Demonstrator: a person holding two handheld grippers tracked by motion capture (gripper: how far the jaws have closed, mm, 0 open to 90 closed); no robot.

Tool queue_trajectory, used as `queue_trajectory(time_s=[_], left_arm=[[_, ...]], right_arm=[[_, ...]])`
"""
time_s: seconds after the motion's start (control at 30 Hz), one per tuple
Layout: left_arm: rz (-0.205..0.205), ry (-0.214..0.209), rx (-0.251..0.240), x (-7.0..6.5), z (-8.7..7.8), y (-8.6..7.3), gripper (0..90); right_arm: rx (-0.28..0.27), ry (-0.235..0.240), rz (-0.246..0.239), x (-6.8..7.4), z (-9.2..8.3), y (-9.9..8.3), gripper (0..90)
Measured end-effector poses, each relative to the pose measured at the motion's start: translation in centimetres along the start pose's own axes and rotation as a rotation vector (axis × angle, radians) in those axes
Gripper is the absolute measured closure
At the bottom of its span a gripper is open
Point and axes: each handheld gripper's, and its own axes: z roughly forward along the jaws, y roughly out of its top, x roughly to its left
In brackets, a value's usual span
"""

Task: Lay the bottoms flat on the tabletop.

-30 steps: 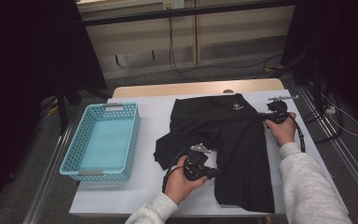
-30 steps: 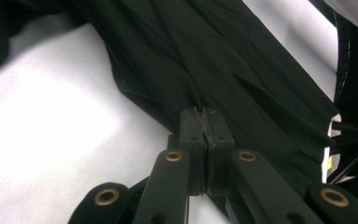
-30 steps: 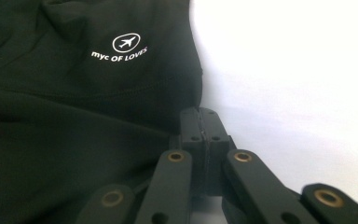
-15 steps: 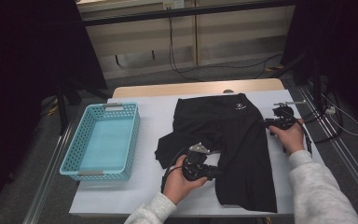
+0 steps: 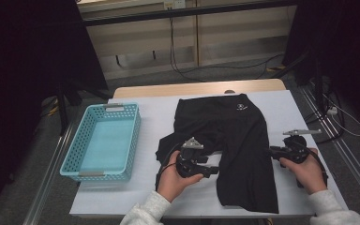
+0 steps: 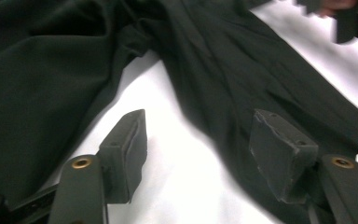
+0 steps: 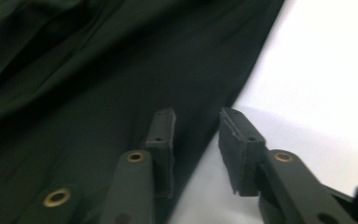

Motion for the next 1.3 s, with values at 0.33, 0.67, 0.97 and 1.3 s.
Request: queue_trajectory(time_s=[0.33,0.67,0.97,1.3], left_arm=[[-0.016,0.042,-0.026,1.0,-1.4,0.0,33.7],[-0.019,0.064,-0.037,1.8,-2.1,0.0,32.3],[-0.023,0.081,-0.036,2.1,-2.3,-0.1,29.3],[-0.022,0.11,-0.039,2.6,-2.9,-0.2,26.3]], right_arm=[[-0.003,0.024,0.013,1.0,-1.2,-2.0,89.2],[0.023,0.056,0.04,-1.4,-2.0,-1.5,90.0],[0.054,-0.009,-0.001,-2.5,-2.9,-1.6,90.0],[0.034,-0.039,-0.015,-2.6,-3.0,-1.6,77.3]])
